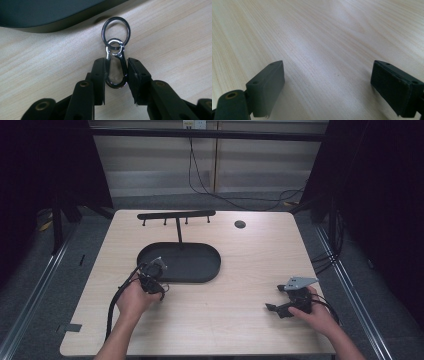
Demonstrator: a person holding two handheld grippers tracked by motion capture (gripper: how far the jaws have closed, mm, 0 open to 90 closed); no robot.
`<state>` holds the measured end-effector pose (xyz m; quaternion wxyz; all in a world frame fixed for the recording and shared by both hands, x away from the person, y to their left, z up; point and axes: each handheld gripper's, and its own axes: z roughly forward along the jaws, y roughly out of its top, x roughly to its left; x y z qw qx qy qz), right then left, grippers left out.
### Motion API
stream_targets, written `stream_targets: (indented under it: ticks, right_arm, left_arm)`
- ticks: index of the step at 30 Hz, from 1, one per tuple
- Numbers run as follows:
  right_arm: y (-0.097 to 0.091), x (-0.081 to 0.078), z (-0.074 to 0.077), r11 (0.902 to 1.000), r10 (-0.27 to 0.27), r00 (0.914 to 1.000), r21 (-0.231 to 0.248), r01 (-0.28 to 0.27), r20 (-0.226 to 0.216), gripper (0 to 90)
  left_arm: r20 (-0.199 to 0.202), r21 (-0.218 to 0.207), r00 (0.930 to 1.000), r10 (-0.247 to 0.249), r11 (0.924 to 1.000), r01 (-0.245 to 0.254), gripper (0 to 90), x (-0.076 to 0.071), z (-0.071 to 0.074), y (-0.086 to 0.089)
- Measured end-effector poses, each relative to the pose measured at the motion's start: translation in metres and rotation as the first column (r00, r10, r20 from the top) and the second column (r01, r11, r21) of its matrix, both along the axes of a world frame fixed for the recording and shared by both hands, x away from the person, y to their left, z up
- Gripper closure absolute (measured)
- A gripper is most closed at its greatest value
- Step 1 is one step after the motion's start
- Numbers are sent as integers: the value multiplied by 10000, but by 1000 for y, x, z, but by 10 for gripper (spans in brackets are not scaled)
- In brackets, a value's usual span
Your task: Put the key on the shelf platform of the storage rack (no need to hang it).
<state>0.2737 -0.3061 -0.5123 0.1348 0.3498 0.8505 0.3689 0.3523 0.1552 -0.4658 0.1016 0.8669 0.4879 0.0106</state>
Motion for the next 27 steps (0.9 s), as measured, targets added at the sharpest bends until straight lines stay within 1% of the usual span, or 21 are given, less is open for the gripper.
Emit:
stream_targets:
  ticks: [2,4,6,8,10,11,12,14,16,17,22,24,25,27]
  right_arm:
    - [0,0,0,10000,-1,10000,-1,1,-1,114]
    - [0,0,0,10000,2,10000,2,-2,0,114]
    - [0,0,0,10000,2,10000,6,-2,-2,114]
    - [0,0,0,10000,2,10000,3,-2,-1,114]
    - [0,0,0,10000,3,10000,4,-3,-4,114]
    - [0,0,0,10000,0,10000,2,0,-1,114]
    - [0,0,0,10000,5,10000,0,-5,-1,114]
    - [0,0,0,10000,3,10000,1,-3,-2,114]
    - [0,0,0,10000,2,10000,1,-2,-1,114]
    - [0,0,0,10000,4,10000,2,-4,-3,114]
    - [0,0,0,10000,4,10000,3,-4,-2,114]
    - [0,0,0,10000,2,10000,2,-2,-3,114]
    - [0,0,0,10000,2,10000,-1,-2,-1,114]
    - [0,0,0,10000,3,10000,1,-3,-1,114]
  left_arm:
    - [-76,-45,9999,75,10000,-75,683,0,0,1]
    - [-289,-143,9996,-36,9999,32,683,0,0,1]
    - [-314,-142,9995,-85,9999,80,683,0,1,2]
    - [-368,-191,9991,-211,9996,204,684,-1,5,3]
    - [-397,-236,9990,-200,9995,191,684,-1,6,3]
    - [-450,-327,9987,-238,9992,223,684,-1,11,4]
    - [-450,-327,9987,-238,9992,223,684,-1,11,4]
    - [-473,-390,9984,-320,9988,301,684,-1,18,5]
    - [-494,-429,9983,-294,9987,273,684,-1,20,5]
    - [-434,-425,9984,-350,9985,332,684,0,26,6]
    - [-373,-512,9986,-371,9981,352,684,1,40,7]
    - [-382,-494,9986,-372,9982,352,683,1,42,6]
    - [-450,-500,9981,-416,9980,394,684,2,46,7]
    - [-500,-512,9980,-399,9980,373,684,3,47,7]
